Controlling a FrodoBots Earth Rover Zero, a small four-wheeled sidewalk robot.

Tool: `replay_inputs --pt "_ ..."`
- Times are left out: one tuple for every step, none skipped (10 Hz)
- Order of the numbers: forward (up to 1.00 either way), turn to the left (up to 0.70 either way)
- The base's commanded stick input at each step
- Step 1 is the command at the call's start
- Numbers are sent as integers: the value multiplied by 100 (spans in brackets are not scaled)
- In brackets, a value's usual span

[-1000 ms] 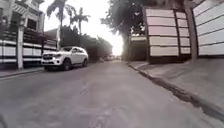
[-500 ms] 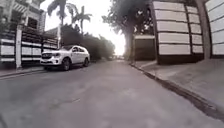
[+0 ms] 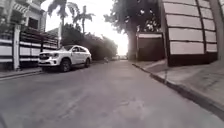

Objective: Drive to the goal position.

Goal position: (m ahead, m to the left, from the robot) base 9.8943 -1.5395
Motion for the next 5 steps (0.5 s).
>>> replay_inputs --pt "100 0" --pt "100 0" --pt "100 0" --pt "100 0" --pt "100 0"
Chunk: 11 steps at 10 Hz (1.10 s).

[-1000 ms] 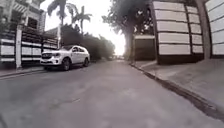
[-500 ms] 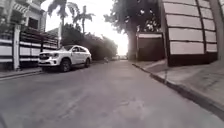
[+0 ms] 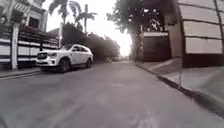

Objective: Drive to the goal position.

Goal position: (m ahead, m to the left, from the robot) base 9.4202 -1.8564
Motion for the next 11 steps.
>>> replay_inputs --pt "100 0" --pt "100 0" --pt "100 0" --pt "100 0" --pt "100 0" --pt "100 0" --pt "100 0" --pt "100 0" --pt "100 -8" --pt "100 -35" --pt "100 -38"
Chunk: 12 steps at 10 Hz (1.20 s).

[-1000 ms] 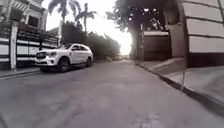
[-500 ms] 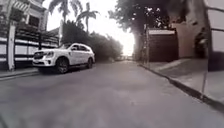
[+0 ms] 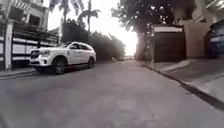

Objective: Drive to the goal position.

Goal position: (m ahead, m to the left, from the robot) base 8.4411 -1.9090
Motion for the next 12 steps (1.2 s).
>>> replay_inputs --pt "100 -20" --pt "100 -3" --pt "100 -1" --pt "100 0" --pt "100 0" --pt "100 0" --pt "100 0" --pt "100 0" --pt "100 -15" --pt "100 -40" --pt "100 -40" --pt "100 -40"
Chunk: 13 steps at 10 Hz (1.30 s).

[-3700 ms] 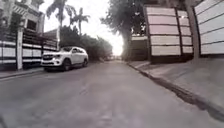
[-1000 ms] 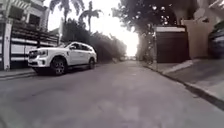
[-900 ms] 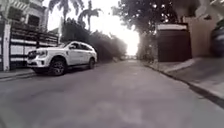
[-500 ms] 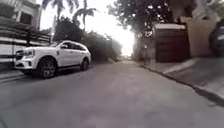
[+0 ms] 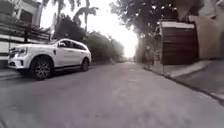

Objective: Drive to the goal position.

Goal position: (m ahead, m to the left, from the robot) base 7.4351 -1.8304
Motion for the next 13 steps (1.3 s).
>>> replay_inputs --pt "100 -40" --pt "100 0" --pt "100 0" --pt "100 0" --pt "100 0" --pt "100 0" --pt "100 0" --pt "100 0" --pt "100 0" --pt "100 -3" --pt "100 -31" --pt "100 -40" --pt "100 -40"
